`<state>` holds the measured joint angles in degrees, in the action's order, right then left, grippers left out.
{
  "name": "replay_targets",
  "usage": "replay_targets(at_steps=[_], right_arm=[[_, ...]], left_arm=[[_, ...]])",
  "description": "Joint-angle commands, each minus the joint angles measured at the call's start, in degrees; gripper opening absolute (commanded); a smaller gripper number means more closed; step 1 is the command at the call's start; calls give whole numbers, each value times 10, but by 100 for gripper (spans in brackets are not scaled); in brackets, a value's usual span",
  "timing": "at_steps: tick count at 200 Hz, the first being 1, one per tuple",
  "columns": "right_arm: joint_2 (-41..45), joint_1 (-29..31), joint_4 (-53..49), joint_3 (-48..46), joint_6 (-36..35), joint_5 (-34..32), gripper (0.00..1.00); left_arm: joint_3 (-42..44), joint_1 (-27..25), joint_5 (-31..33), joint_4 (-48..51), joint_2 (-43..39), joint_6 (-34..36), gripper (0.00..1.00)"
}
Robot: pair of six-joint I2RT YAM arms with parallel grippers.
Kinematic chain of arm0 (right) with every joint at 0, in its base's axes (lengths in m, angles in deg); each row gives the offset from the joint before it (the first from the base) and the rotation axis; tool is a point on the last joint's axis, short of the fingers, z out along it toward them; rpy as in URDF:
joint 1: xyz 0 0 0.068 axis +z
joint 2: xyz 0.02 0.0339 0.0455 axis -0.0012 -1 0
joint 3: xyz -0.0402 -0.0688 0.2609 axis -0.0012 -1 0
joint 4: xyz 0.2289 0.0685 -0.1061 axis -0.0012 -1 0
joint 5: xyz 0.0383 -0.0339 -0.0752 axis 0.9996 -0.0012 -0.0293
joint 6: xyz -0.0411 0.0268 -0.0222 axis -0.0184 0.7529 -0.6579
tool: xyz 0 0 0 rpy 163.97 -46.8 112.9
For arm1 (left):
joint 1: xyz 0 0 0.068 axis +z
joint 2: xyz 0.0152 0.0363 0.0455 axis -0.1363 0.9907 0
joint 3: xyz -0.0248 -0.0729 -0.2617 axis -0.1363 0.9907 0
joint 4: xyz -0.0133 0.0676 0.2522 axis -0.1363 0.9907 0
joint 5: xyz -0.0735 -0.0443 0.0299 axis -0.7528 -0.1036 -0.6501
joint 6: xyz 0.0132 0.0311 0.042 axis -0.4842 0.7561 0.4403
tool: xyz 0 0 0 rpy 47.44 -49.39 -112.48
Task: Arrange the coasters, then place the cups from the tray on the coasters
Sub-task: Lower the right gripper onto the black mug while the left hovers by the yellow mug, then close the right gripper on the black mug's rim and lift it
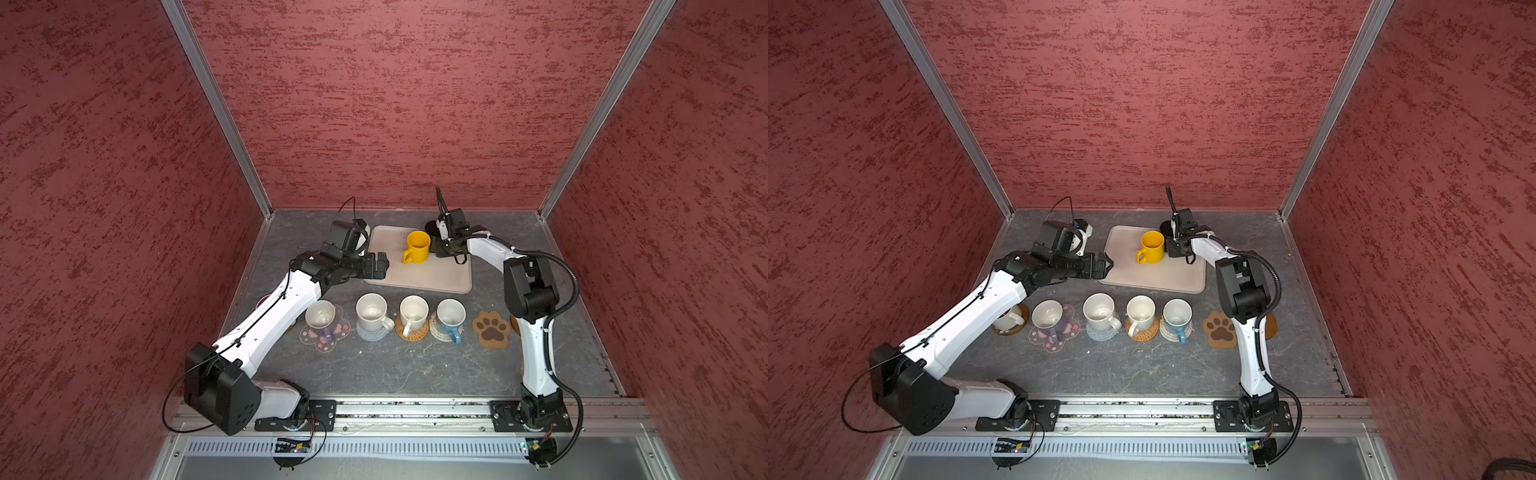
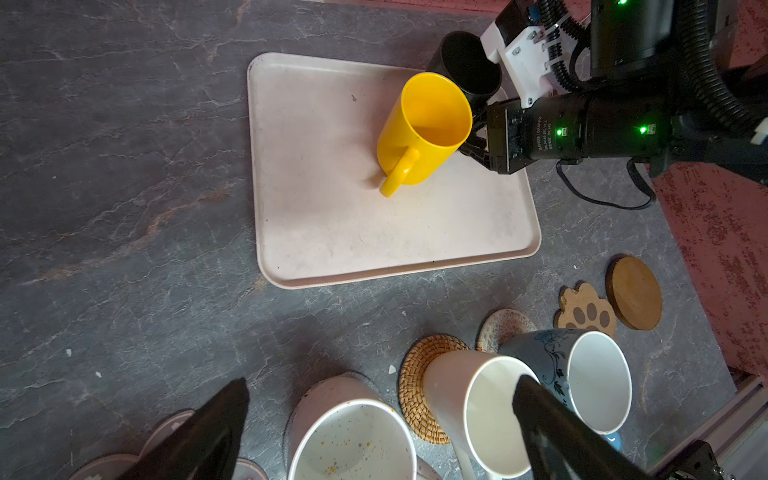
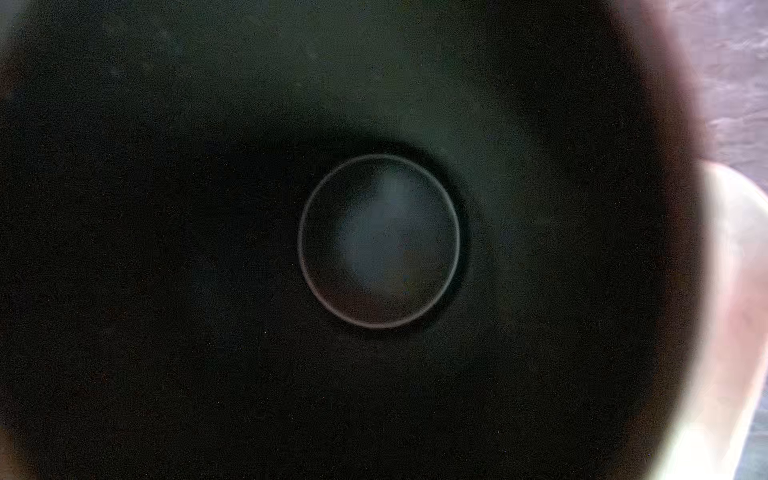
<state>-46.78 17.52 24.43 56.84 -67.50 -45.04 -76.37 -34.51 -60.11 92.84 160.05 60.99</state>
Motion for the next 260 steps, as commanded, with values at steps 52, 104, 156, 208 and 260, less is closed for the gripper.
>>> replay_targets(at_steps=[52, 104, 156, 208, 260], right_arm=[[6, 5, 7, 16, 2, -22, 9], [27, 10, 13, -1, 1, -33, 0], [103, 10, 46, -72, 11, -40, 0], [178, 11, 58, -141, 25, -45, 0], [253, 12, 65, -206, 54, -40, 0]], left_arm=[[7, 6, 0, -6, -16, 6, 100], [11, 10, -7, -13, -14, -2, 100], [18, 10, -19, -24, -8, -12, 100], [10, 7, -33, -27, 5, -20, 100], [0, -10, -27, -26, 19, -26, 100]])
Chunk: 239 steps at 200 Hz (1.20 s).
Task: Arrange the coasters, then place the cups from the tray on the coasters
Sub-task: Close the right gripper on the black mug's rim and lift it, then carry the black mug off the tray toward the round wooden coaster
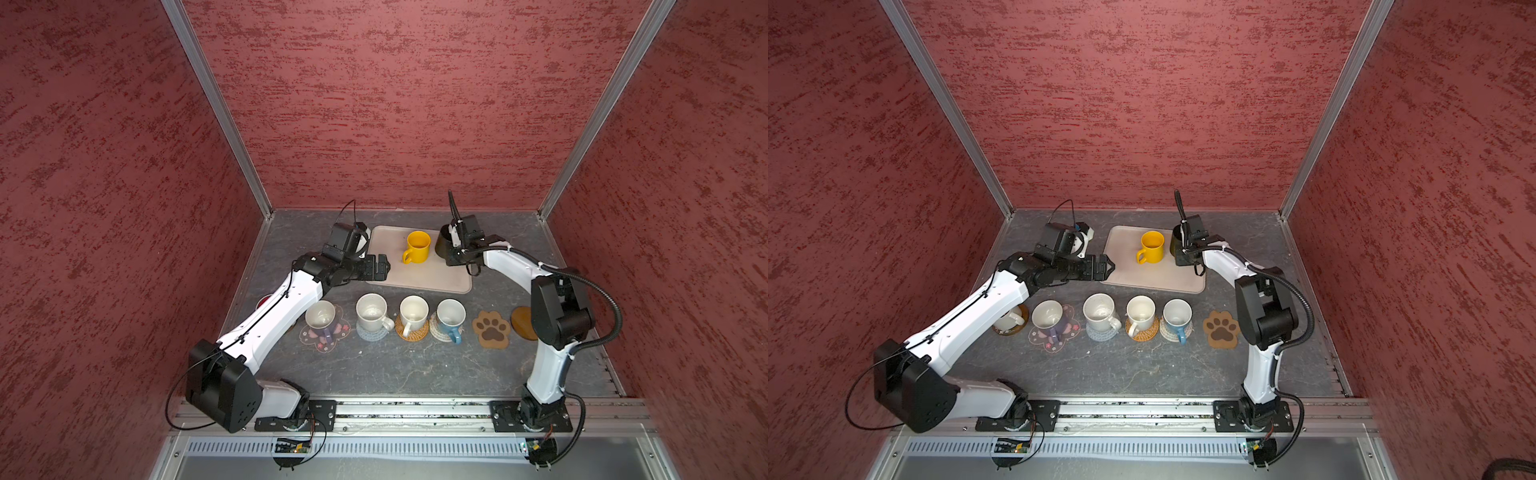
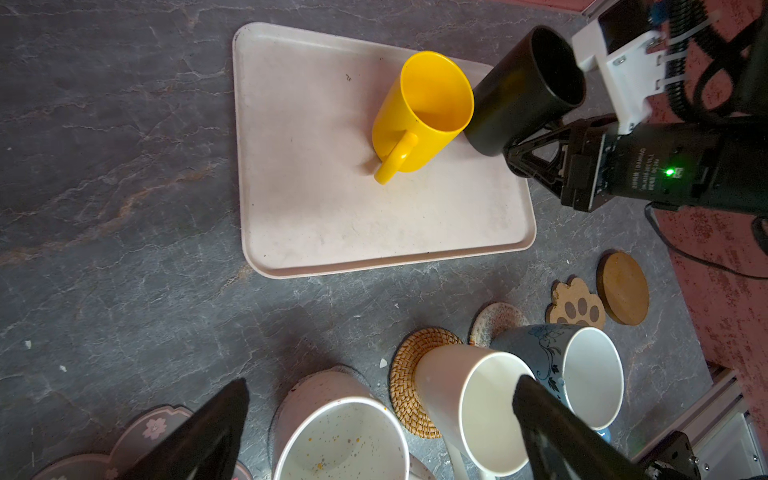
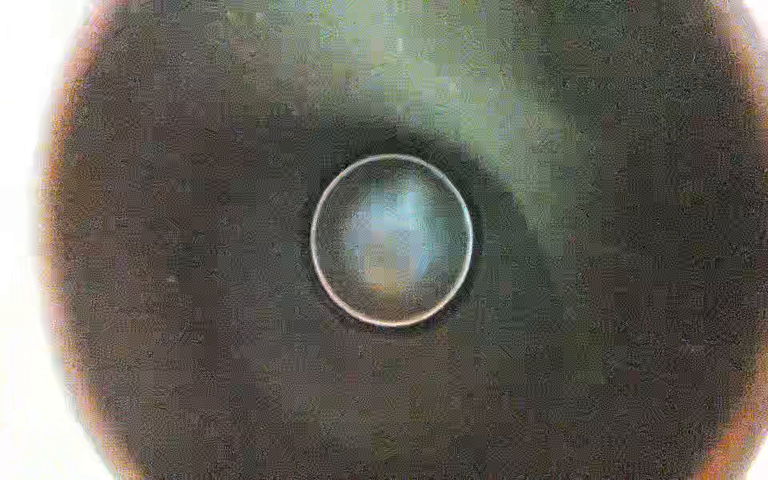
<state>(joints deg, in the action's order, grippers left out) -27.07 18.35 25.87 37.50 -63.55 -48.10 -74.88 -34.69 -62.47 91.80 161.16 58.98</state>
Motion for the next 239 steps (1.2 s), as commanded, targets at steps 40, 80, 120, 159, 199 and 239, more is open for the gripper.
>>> replay_targets(at_steps=[40, 80, 120, 159, 199, 239], right_arm=[[109, 5, 43, -56, 32, -18, 0], [164, 11, 30, -111, 43, -57, 0], [231, 11, 12, -174, 65, -86, 0], [318, 11, -10, -238, 85, -112, 0], [383, 11, -39, -286, 107, -107, 0], [435, 11, -63, -318, 135, -106, 0]], left_arm=[[-16, -18, -3, -22, 18, -13, 100], [-20, -39, 15, -35, 38, -19, 100], [-25, -62, 27, -56, 71, -29, 100], [-33, -78, 28, -84, 100, -40, 99], [-42, -87, 21, -106, 129, -45, 100], [-53, -88, 21, -120, 150, -48, 100]])
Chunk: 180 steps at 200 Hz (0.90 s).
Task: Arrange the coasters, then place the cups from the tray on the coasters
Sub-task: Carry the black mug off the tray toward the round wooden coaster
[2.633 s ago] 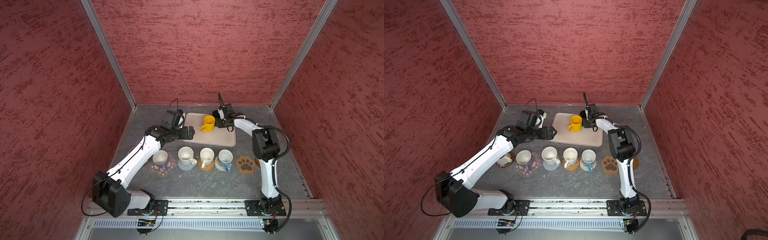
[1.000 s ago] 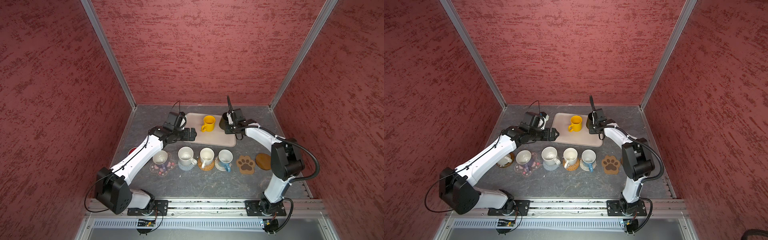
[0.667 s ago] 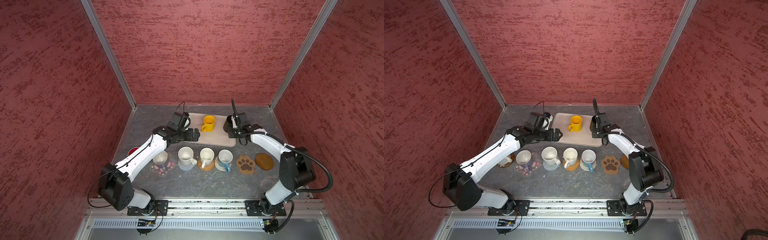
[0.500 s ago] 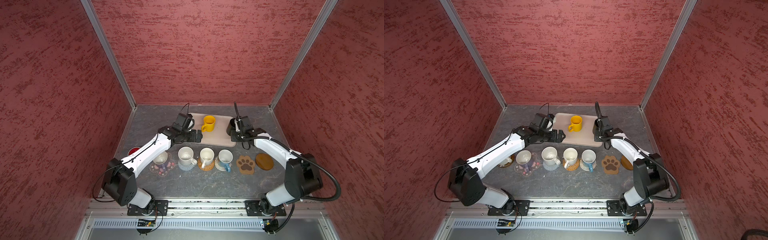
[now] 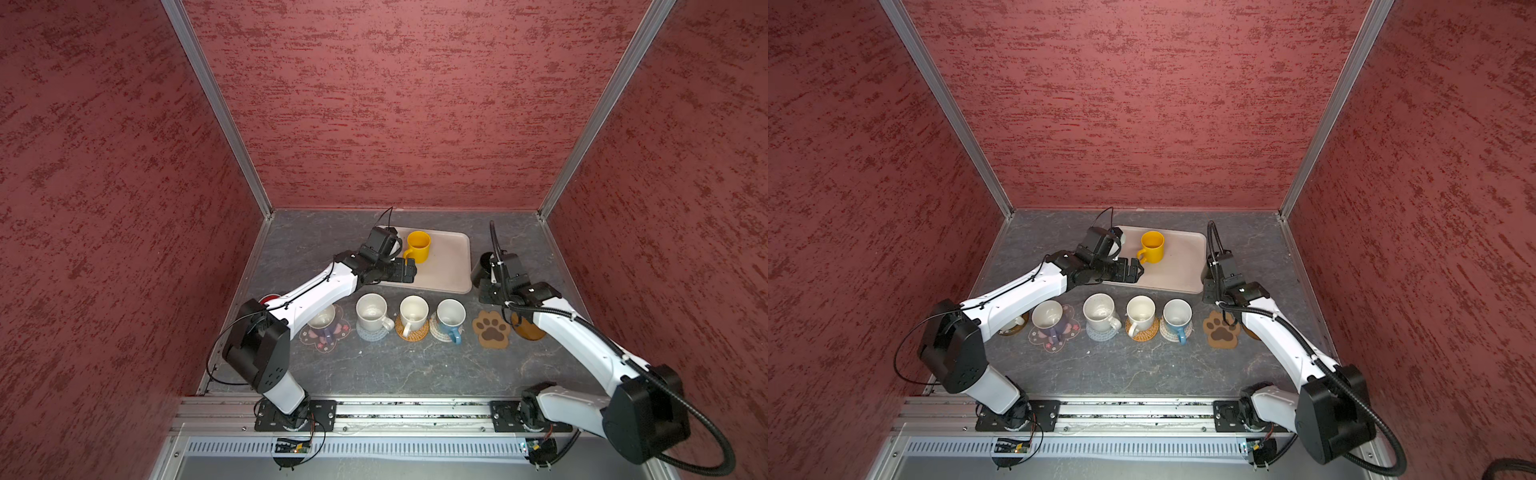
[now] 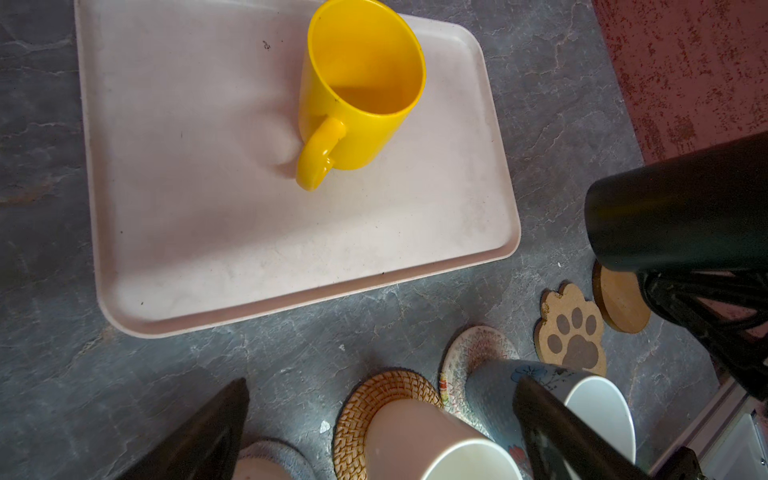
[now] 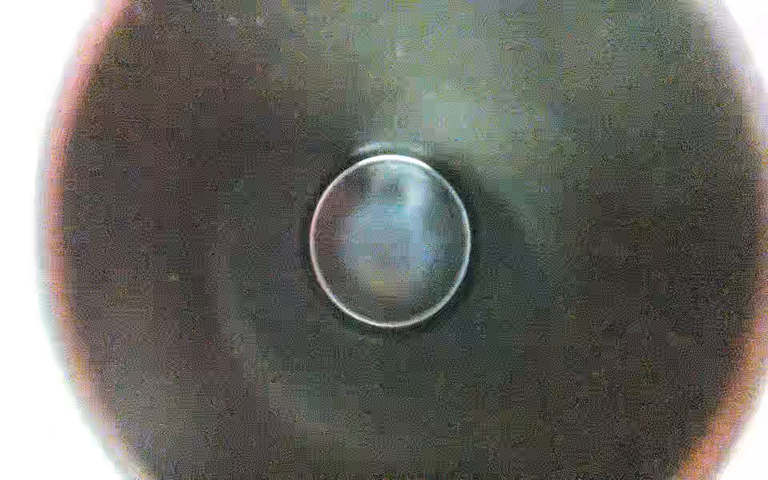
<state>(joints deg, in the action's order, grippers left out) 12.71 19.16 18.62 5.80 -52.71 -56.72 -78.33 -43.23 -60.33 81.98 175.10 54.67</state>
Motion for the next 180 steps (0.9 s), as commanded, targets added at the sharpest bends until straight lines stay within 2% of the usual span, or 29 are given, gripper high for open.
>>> replay_targets(at_steps=[1, 108, 180], right_arm=[[39, 3, 9, -2, 27, -20, 0], [132, 13, -54, -50, 96, -50, 0], [136, 119, -79, -97, 208, -97, 0]], left_arm=[[-19, -3, -1, -22, 12, -5, 100], [-55, 8, 6, -30, 61, 5, 100], [-34, 16, 2, -47, 59, 0, 100]])
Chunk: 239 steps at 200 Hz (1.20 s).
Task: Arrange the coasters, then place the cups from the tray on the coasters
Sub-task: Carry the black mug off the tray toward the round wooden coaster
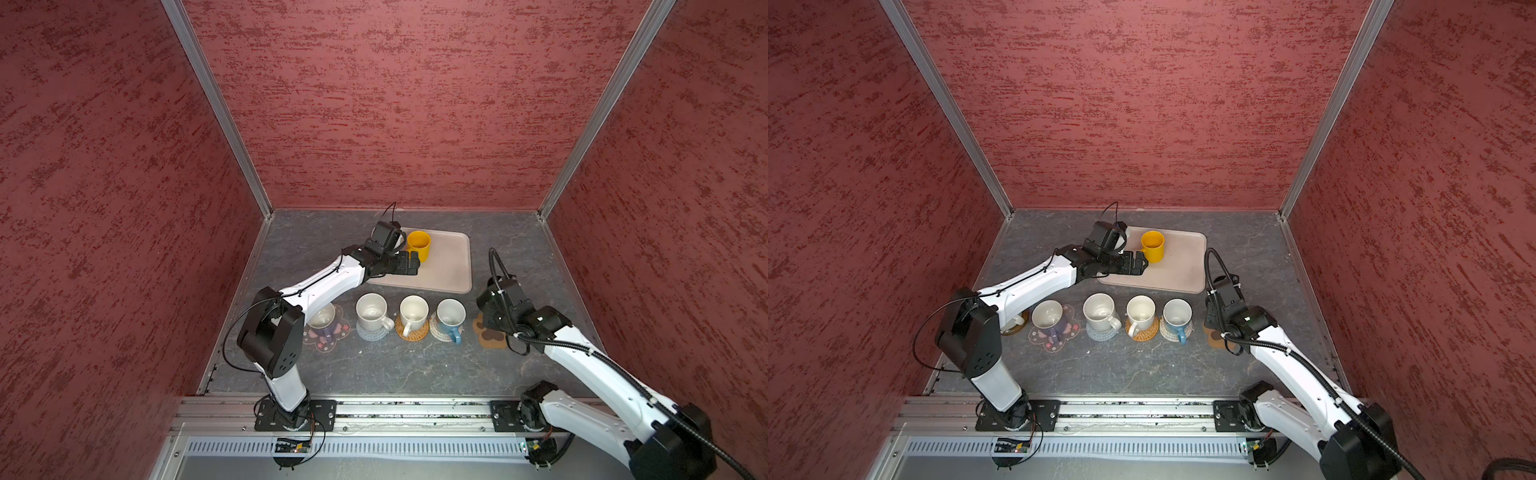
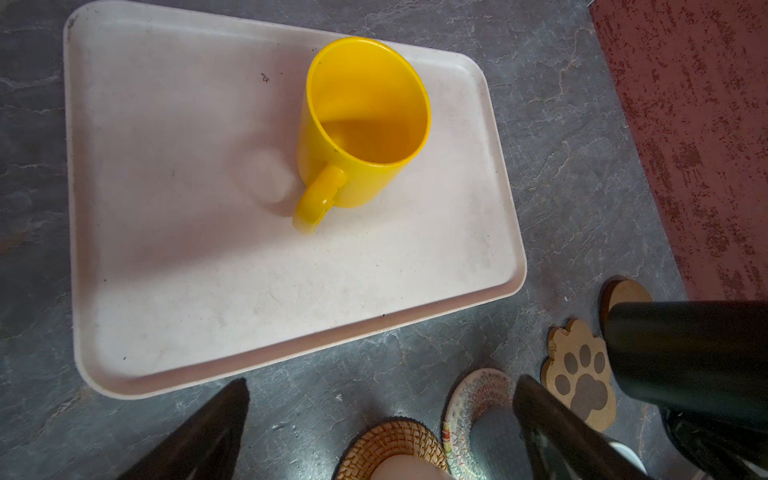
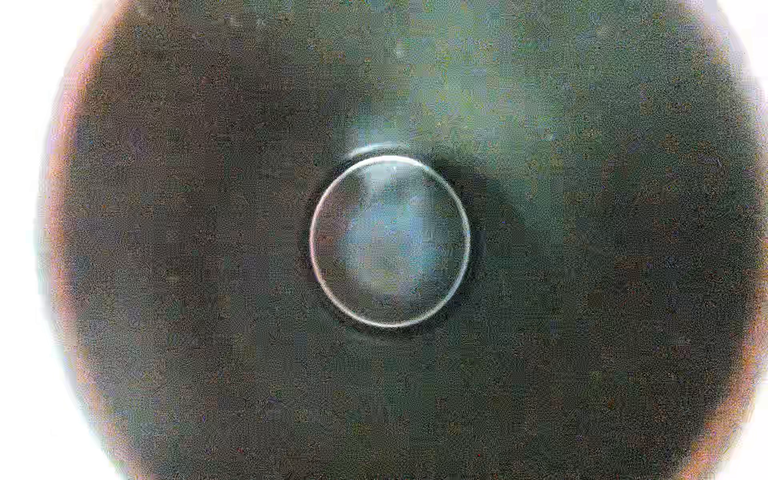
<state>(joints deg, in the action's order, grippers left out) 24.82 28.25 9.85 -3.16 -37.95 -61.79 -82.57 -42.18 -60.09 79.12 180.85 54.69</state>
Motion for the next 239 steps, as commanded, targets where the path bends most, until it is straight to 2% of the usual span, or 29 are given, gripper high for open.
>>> replay_targets(at_steps=[1, 46, 117, 174, 239], right_arm=[[15, 30, 7, -8, 62, -47, 0], [48, 84, -36, -18, 127, -104, 0], [48, 118, -57, -29, 180, -121, 0], [74, 132, -41, -64, 215, -137, 0], [69, 132, -17, -95, 215, -133, 0]], left_arm=[[10, 6, -1, -20, 1, 0, 100], [30, 14, -8, -30, -8, -2, 100], [38, 18, -13, -38, -12, -3, 100], [38, 21, -14, -38, -7, -3, 100], [39, 23, -20, -40, -2, -6, 100]])
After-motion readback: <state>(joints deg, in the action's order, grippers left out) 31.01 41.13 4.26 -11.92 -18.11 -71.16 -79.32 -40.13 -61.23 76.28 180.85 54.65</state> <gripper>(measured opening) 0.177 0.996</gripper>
